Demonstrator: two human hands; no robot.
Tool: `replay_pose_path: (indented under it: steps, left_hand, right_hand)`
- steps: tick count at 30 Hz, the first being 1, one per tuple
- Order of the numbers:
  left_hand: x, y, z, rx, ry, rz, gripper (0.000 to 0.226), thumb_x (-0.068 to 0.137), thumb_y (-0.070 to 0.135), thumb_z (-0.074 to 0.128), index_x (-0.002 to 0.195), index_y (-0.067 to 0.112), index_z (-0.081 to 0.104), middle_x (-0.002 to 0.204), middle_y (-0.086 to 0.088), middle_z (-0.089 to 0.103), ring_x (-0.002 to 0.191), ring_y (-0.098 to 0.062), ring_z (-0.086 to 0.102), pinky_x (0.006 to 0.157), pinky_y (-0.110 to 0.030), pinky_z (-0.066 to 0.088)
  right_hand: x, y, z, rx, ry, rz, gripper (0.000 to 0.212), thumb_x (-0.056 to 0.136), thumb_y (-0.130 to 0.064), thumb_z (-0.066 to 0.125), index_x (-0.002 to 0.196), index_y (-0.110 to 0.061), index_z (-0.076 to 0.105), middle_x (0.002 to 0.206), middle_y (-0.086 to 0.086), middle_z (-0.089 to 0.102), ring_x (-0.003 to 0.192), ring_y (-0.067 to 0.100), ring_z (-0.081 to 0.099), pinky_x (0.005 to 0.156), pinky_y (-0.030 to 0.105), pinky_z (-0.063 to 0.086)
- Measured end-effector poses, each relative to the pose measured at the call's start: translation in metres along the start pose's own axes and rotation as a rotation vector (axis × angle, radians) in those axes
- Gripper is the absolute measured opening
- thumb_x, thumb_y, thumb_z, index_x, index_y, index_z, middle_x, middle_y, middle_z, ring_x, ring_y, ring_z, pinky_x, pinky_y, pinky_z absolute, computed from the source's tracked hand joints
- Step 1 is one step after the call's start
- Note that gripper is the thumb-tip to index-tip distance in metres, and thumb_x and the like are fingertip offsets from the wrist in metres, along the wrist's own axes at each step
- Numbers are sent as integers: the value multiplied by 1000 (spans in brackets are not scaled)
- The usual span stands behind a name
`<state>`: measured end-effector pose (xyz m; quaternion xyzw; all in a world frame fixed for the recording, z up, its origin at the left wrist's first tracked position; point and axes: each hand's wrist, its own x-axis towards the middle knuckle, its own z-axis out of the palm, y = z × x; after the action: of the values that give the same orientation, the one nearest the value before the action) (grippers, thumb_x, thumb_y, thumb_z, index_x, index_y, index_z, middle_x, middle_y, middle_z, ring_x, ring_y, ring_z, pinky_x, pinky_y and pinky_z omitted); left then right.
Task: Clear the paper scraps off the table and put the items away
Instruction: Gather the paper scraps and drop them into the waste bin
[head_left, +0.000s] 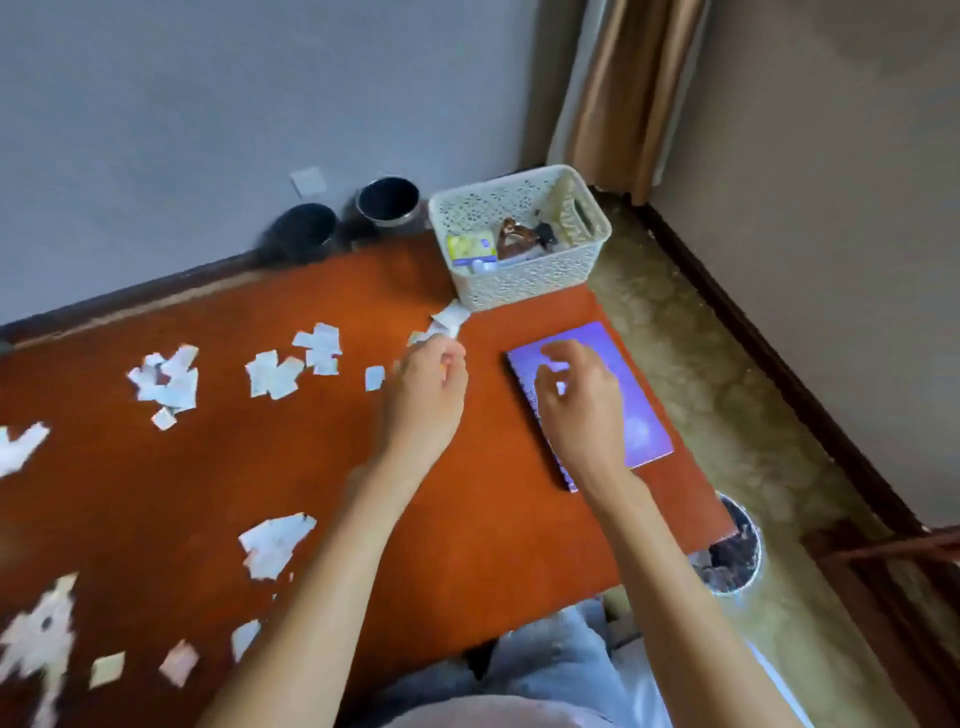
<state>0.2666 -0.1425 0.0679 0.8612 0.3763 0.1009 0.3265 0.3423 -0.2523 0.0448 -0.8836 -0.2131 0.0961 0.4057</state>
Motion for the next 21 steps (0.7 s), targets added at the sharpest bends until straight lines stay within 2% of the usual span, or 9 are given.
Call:
replay_pose_path:
  steps: [4,6,10,12,14,17,21]
  left_hand:
    - [-53,-84,-45,53,-2,-136,27,98,18,39,116,14,59,122,-2,61,113,-19,51,79,-20,38]
    - [-75,-122,-59,71,4,-197,26,98,17,41,117,14,59,124,-1,60,115,-18,51,81,-20,41]
    - [-108,-189,-71,134,-27,-356,26,97,15,42,118,11,58,125,-5,58,114,-19,54,78,-18,39]
    - [-120,-216,-68,180,-67,-435,25,96,16,45,118,11,57,124,-6,58,112,-21,55,78,-21,42]
    - [-131,-235,-61,195,-108,-521,28,93,17,53,121,13,55,127,-8,56,115,-23,53,84,-27,47]
    - [-147,-254,-47,227,-122,-617,44,88,22,62,128,15,47,134,-9,45,123,-26,47,94,-33,48]
    - [-162,-280,-30,262,-93,-615,60,82,26,70,133,15,40,139,-10,37,129,-28,40,101,-37,43]
  right_hand:
    - [-53,-42,64,-54,-172,-114,26,89,-6,48,112,-5,60,111,16,61,96,37,60,79,38,46]
    - [-75,-52,92,-119,-293,-143,27,88,-5,47,113,-4,59,113,16,60,98,37,59,78,37,45]
    - [-112,-55,146,-315,-602,-204,40,86,-6,53,127,-10,51,129,15,54,118,32,53,92,36,46]
    - [-128,-52,166,-379,-757,-238,48,87,-15,61,132,-12,46,132,14,48,115,34,56,91,36,47]
    - [-141,-43,184,-433,-887,-254,59,85,-23,67,136,-15,40,132,14,40,105,37,60,88,38,50]
    - [-148,-27,206,-511,-954,-356,67,82,-19,70,139,-21,35,136,15,32,112,36,56,98,38,48]
    - [-145,-11,225,-531,-977,-516,67,83,-12,66,141,-27,35,128,11,33,110,32,53,101,39,46]
